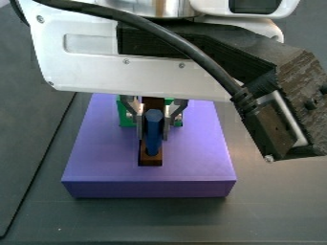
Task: Pick up the blue object. Move up. Place the blue object on the fixture. Regrasp the blue object. Move to above the board. Insert the blue object.
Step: Insert the blue object.
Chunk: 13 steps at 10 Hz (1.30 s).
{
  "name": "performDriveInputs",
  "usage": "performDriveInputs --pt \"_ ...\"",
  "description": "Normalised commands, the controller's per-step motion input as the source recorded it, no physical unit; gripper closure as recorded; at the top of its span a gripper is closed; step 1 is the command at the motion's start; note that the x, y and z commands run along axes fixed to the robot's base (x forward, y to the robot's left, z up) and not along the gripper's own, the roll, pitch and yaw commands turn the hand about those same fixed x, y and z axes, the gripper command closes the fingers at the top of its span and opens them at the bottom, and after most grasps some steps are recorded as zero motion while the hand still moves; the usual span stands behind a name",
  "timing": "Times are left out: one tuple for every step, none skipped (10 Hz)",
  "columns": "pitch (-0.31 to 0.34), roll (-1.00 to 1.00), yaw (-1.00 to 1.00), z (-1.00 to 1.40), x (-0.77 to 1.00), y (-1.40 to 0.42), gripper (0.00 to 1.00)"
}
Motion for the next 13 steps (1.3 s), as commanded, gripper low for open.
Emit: performDriveInputs --pt "-0.010 -0.01 -0.07 -0.35 0.07 0.00 1.00" --pt "-0.067 -0.07 -0.09 -0.61 0.09 0.00 1.00" --pt "-0.057 -0.10 -0.11 -0.85 0.17 0.00 1.00" --pt "-0.017 -0.11 -0.10 -0.89 0.25 0.00 1.00" --pt "0.000 -0.10 -0.09 -0.90 0.31 0.00 1.00" --pt "0.003 -0.12 -0.07 -0.74 0.31 0.00 1.00" --pt "0.020 -0.14 -0.04 -0.50 0.32 -0.01 1.00" --pt "0.000 -0.14 -0.02 -0.29 0.20 -0.05 1.00" --pt "0.000 -0.12 -0.01 -0.09 0.07 -0.12 1.00" --pt "0.000 -0.20 0.00 -0.09 0.09 -0.09 1.00" --pt "0.041 -0.25 -0.02 -0.23 0.16 -0.07 1.00" --pt "0.059 -0.23 -0.07 -0.25 0.15 0.00 1.00" --pt "0.091 -0.20 -0.14 -0.22 0.19 0.09 1.00"
